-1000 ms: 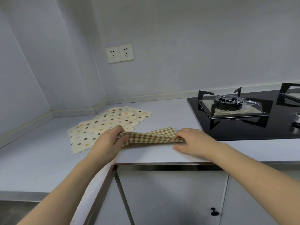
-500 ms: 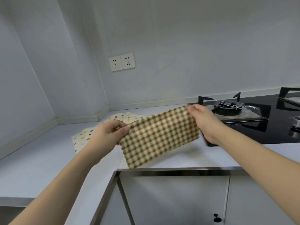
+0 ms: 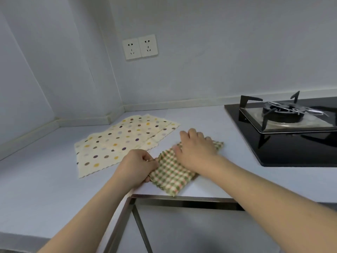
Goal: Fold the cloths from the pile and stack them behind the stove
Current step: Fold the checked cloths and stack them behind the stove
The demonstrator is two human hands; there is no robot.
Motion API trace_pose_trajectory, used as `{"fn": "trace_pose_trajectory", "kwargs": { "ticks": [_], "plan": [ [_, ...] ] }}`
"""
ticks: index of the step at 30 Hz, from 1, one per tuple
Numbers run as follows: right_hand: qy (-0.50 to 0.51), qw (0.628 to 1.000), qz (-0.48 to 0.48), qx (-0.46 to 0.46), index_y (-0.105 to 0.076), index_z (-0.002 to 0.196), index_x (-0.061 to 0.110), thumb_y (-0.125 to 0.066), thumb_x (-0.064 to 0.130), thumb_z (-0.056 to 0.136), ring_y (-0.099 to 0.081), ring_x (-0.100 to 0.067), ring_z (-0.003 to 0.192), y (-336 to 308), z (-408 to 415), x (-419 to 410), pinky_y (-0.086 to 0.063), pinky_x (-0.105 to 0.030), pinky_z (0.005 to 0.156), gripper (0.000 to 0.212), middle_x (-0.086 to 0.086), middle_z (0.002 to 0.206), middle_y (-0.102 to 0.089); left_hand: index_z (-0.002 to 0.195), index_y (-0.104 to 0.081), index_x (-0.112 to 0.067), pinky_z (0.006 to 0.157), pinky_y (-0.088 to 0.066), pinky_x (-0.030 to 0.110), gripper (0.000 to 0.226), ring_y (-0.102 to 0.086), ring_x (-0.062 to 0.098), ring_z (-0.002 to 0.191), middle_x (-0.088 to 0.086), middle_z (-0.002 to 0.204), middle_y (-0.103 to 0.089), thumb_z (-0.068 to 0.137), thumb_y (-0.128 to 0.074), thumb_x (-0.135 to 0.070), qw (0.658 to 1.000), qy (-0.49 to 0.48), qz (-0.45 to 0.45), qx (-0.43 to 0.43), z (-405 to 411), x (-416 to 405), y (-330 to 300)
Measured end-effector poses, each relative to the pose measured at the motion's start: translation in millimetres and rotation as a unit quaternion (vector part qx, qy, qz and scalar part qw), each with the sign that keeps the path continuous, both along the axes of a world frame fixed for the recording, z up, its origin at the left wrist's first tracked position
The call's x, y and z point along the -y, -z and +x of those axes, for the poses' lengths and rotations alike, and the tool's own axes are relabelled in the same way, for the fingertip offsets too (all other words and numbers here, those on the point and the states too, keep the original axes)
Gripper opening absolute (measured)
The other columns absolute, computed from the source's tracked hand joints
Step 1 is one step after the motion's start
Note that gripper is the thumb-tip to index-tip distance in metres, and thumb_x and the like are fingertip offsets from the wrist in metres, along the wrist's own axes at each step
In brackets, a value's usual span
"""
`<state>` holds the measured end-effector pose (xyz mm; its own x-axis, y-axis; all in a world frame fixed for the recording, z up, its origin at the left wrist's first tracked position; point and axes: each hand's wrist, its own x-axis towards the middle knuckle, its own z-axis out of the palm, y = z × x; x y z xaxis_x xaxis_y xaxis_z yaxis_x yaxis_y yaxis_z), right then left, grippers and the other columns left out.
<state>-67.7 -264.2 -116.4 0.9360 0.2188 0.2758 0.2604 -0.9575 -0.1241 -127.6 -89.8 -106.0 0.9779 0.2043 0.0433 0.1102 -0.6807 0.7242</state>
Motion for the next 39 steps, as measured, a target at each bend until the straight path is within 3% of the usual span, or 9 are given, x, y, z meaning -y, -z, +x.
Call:
{"fn": "trace_pose_trajectory", "kwargs": {
  "ticks": [8, 12, 15, 18, 21, 25, 29, 32, 39],
  "plan": [
    [-0.066, 0.979, -0.040, -0.189, 0.001, 0.154, 0.026, -0.009, 0.073, 0.090, 0.008, -0.023, 0.148, 14.6, 7.0, 8.6, 0.008, -0.047, 0.118, 0.080, -0.004, 0.162, 0.008, 0.100, -0.050, -0.028, 0.060, -0.036, 0.032, 0.009, -0.042, 0.019, 0.058, 0.002, 0.065, -0.047, 0.094, -0.054, -0.024, 0.996, 0.083, -0.006, -0.029, -6.4, -12.0, 1.0],
    [-0.108, 0.992, 0.023, -0.058, -0.020, 0.152, 0.017, -0.028, 0.054, 0.098, -0.008, -0.025, 0.146, 13.9, -17.4, 20.9, -0.007, -0.044, 0.120, 0.066, -0.006, 0.160, -0.010, 0.100, -0.058, -0.032, 0.060, -0.033, 0.032, 0.024, -0.038, 0.020, 0.064, 0.006, 0.070, -0.041, 0.093, -0.051, -0.010, 0.985, 0.156, -0.025, -0.067, -20.3, -16.9, -6.1],
    [-0.207, 0.973, 0.070, 0.069, -0.052, 0.122, 0.018, -0.044, 0.036, 0.096, -0.039, -0.014, 0.115, 12.3, -58.5, 29.5, -0.035, -0.033, 0.102, 0.033, 0.004, 0.125, -0.046, 0.100, -0.065, -0.031, 0.063, -0.039, 0.030, 0.024, -0.043, 0.019, 0.065, 0.004, 0.071, -0.044, 0.089, -0.056, -0.011, 0.981, 0.170, -0.040, -0.088, -30.7, -19.6, -9.2],
    [-0.267, 0.962, 0.052, 0.019, -0.053, 0.113, 0.024, -0.042, 0.058, 0.087, -0.042, -0.007, 0.105, 12.7, -94.5, 40.8, -0.040, -0.024, 0.089, 0.044, 0.013, 0.112, -0.048, 0.103, -0.064, -0.035, 0.072, -0.046, 0.035, 0.032, -0.055, 0.023, 0.076, 0.007, 0.091, -0.061, 0.074, -0.060, -0.022, 0.978, 0.179, 0.015, -0.107, -42.8, -17.9, -14.7],
    [-0.273, 0.962, -0.025, 0.020, -0.049, 0.125, 0.024, -0.041, 0.074, 0.075, -0.039, -0.008, 0.115, 23.0, -104.3, 56.2, -0.043, -0.025, 0.094, 0.071, 0.011, 0.125, -0.043, 0.109, -0.059, -0.038, 0.060, -0.040, 0.024, 0.039, -0.048, 0.013, 0.067, 0.003, 0.086, -0.056, 0.076, -0.062, -0.017, 0.968, 0.198, 0.098, -0.118, -55.9, -14.3, -15.8],
    [-0.268, 0.961, 0.050, 0.047, -0.059, 0.102, 0.019, -0.039, 0.038, 0.087, -0.052, -0.015, 0.097, 23.1, -111.4, 64.8, -0.046, -0.030, 0.074, 0.031, 0.007, 0.103, -0.054, 0.094, -0.063, -0.036, 0.073, -0.047, 0.025, 0.019, -0.055, 0.011, 0.080, -0.006, 0.095, -0.059, 0.084, -0.068, -0.021, 0.964, 0.189, 0.186, -0.019, -74.2, -7.3, -12.1],
    [-0.222, 0.954, 0.202, -0.016, -0.058, 0.081, 0.013, -0.053, 0.035, 0.094, -0.050, -0.012, 0.065, 5.6, -117.7, 66.9, -0.040, -0.031, 0.062, 0.026, 0.002, 0.072, -0.059, 0.089, -0.068, -0.028, 0.082, -0.043, 0.025, 0.002, -0.058, 0.005, 0.087, -0.008, 0.101, -0.062, 0.088, -0.068, -0.026, 0.983, 0.177, 0.044, 0.029, -78.8, -13.7, -15.1],
    [-0.186, 0.930, 0.303, -0.094, -0.048, 0.066, 0.012, -0.055, 0.038, 0.094, -0.037, -0.010, 0.052, -5.9, -110.2, 69.7, -0.031, -0.030, 0.054, 0.039, 0.002, 0.056, -0.044, 0.096, -0.065, -0.011, 0.093, -0.040, 0.033, 0.021, -0.062, 0.015, 0.099, 0.002, 0.101, -0.068, 0.085, -0.064, -0.029, 0.978, 0.170, -0.118, 0.007, -72.3, -10.7, -18.4],
    [-0.059, 0.946, 0.311, -0.072, -0.051, 0.065, 0.011, -0.050, 0.034, 0.096, -0.044, -0.013, 0.053, -14.6, -61.5, 68.4, -0.033, -0.029, 0.052, 0.038, 0.004, 0.057, -0.049, 0.087, -0.057, -0.012, 0.069, -0.041, 0.031, 0.015, -0.051, 0.017, 0.073, 0.003, 0.081, -0.059, 0.095, -0.054, -0.024, 0.989, 0.030, -0.119, 0.080, -6.0, 43.7, -15.9]
  ]
}}
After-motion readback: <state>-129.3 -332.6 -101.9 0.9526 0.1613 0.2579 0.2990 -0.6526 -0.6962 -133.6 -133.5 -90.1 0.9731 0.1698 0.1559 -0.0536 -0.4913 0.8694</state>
